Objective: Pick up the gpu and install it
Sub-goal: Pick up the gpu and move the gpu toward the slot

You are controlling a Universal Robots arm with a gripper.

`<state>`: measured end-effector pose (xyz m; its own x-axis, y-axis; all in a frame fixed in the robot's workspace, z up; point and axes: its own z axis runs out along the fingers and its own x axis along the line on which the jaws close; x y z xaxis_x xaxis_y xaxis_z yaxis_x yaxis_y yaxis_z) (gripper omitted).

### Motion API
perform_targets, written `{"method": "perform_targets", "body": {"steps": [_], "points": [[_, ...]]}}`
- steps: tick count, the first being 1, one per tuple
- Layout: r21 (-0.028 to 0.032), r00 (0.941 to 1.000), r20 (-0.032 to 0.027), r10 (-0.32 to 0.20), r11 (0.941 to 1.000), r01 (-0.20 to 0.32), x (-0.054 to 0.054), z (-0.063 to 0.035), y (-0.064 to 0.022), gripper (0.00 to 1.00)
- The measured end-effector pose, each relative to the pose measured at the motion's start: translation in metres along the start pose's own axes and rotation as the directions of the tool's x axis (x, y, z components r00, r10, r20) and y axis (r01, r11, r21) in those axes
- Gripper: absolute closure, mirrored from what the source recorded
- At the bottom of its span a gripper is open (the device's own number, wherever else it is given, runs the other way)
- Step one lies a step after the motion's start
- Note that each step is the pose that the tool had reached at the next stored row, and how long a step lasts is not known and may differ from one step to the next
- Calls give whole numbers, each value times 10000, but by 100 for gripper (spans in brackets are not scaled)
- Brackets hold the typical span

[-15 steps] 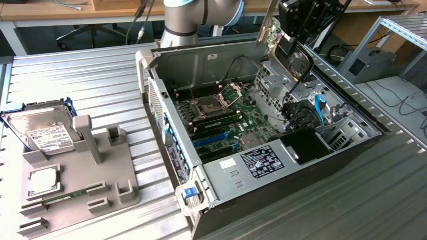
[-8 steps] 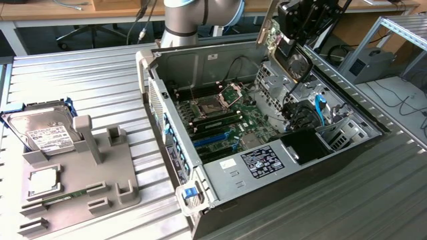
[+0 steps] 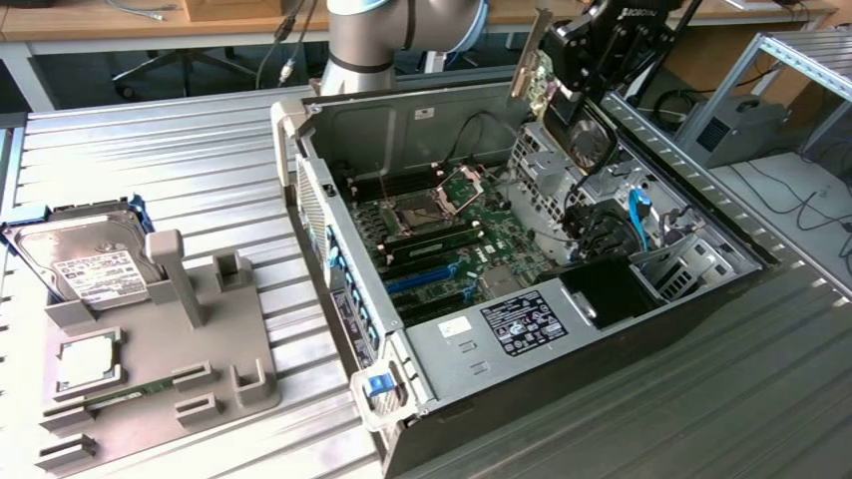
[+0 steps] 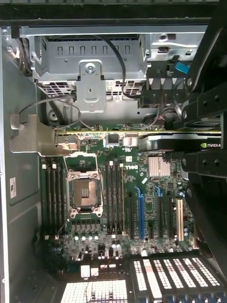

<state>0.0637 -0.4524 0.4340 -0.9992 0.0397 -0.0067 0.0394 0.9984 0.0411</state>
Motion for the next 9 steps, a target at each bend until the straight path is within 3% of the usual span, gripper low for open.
{"method": "perform_targets", "body": {"steps": [9], "points": [[0,10000,0,0,10000,0,0,39,-2,73]]}}
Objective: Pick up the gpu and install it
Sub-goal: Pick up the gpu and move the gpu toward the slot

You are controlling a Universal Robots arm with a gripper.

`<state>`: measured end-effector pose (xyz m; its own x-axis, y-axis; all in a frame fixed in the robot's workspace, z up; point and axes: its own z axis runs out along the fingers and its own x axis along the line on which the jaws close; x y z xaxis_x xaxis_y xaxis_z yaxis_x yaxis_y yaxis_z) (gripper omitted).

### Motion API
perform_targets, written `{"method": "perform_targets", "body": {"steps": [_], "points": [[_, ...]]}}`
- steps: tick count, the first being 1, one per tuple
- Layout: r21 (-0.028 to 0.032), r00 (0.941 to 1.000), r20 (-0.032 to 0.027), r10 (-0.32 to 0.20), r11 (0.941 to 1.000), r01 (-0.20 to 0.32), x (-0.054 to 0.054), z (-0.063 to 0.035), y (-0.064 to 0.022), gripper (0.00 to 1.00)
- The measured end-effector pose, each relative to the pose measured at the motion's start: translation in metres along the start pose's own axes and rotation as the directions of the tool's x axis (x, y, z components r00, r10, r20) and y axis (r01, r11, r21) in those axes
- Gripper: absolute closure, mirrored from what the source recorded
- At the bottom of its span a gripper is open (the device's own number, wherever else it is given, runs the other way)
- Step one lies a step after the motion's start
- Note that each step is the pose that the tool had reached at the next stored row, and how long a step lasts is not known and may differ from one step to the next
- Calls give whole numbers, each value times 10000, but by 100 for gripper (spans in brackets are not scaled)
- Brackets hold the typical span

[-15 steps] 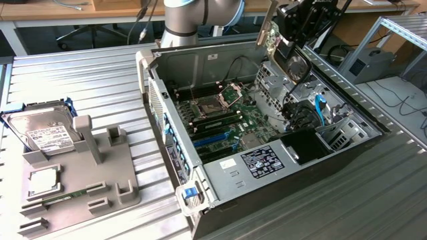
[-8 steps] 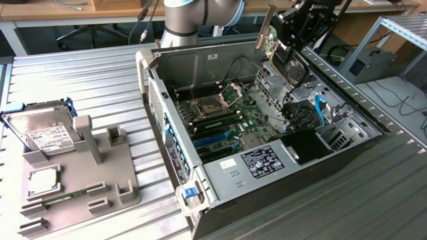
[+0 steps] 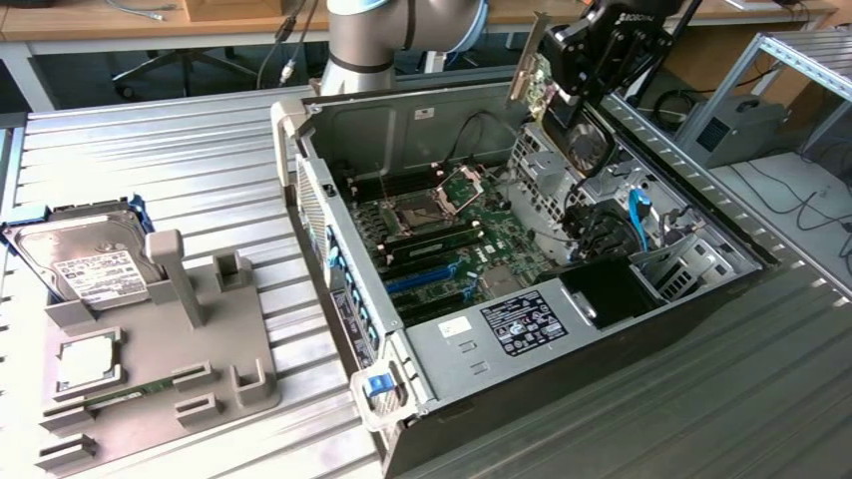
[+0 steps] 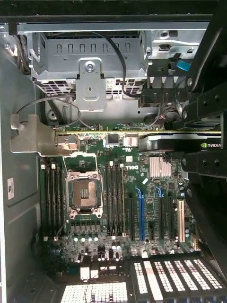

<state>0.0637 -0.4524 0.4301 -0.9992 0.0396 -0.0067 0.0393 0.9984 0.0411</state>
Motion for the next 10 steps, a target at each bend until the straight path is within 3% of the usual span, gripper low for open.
{"method": "perform_targets", "body": {"steps": [10], "points": [[-5,10000,1,0,10000,0,0,6,1,73]]}}
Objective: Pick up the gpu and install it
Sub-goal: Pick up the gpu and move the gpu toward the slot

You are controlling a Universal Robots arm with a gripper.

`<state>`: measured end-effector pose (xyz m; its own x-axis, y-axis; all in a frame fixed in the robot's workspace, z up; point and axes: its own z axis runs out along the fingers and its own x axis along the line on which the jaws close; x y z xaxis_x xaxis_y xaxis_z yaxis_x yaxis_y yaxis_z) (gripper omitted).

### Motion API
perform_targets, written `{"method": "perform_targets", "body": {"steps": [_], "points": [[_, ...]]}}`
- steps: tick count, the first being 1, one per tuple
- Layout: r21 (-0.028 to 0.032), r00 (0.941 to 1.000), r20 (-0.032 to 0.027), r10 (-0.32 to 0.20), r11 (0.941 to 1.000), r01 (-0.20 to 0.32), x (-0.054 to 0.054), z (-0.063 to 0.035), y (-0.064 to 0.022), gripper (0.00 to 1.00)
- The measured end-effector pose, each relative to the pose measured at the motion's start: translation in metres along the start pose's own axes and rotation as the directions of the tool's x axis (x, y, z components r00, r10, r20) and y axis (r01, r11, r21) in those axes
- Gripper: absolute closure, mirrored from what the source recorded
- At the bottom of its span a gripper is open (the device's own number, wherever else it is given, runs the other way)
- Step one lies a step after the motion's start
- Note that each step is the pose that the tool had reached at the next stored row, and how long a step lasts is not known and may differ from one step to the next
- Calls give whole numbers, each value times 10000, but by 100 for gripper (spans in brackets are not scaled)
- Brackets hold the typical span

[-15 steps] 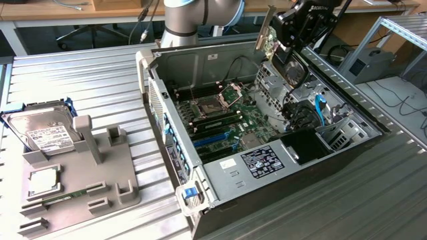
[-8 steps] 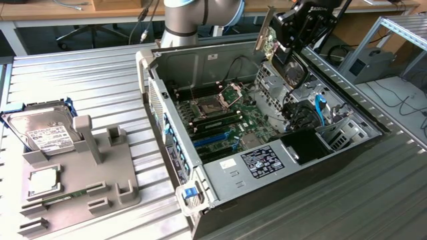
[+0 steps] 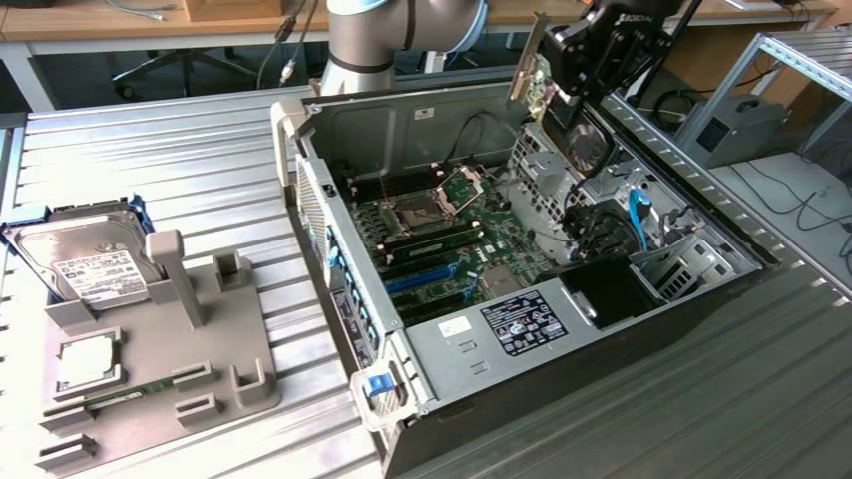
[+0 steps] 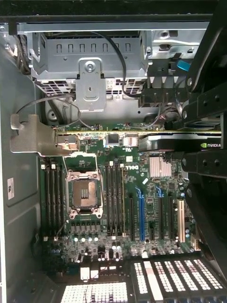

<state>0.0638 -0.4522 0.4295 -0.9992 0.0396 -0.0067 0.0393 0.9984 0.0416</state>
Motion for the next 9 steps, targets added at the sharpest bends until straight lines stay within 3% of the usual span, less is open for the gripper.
{"method": "perform_targets", "body": {"steps": [9], "points": [[4,10000,0,0,10000,0,1,62,6,73]]}}
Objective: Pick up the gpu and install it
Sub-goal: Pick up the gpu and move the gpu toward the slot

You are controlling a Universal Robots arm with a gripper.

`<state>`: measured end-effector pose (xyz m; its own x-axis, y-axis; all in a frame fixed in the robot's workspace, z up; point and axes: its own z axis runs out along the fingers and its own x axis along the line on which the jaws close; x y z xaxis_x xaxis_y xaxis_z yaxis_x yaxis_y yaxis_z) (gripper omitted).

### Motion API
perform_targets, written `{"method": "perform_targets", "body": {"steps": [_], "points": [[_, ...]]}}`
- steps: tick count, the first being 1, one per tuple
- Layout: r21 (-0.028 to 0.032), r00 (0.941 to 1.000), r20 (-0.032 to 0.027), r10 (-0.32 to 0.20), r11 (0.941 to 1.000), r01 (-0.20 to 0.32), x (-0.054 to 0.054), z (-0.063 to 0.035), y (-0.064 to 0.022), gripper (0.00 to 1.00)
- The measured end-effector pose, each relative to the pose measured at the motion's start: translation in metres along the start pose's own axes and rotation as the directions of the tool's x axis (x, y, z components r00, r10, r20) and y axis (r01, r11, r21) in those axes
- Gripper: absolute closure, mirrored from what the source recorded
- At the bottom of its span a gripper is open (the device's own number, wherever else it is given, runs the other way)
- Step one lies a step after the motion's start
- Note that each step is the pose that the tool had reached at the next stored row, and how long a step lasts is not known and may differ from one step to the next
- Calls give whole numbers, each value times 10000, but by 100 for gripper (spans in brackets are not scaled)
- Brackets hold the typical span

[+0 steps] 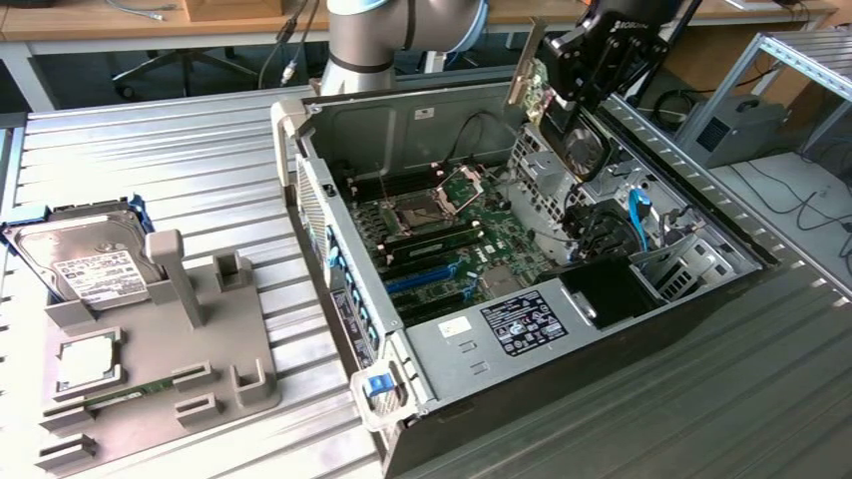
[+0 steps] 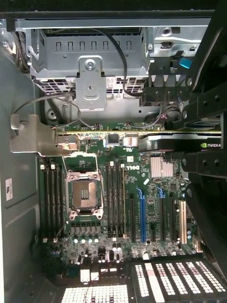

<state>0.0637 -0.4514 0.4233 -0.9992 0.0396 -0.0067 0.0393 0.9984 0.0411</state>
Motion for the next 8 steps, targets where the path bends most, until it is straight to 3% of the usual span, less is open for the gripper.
{"method": "perform_targets", "body": {"steps": [8], "points": [[-1,10000,0,0,10000,0,0,0,0,73]]}}
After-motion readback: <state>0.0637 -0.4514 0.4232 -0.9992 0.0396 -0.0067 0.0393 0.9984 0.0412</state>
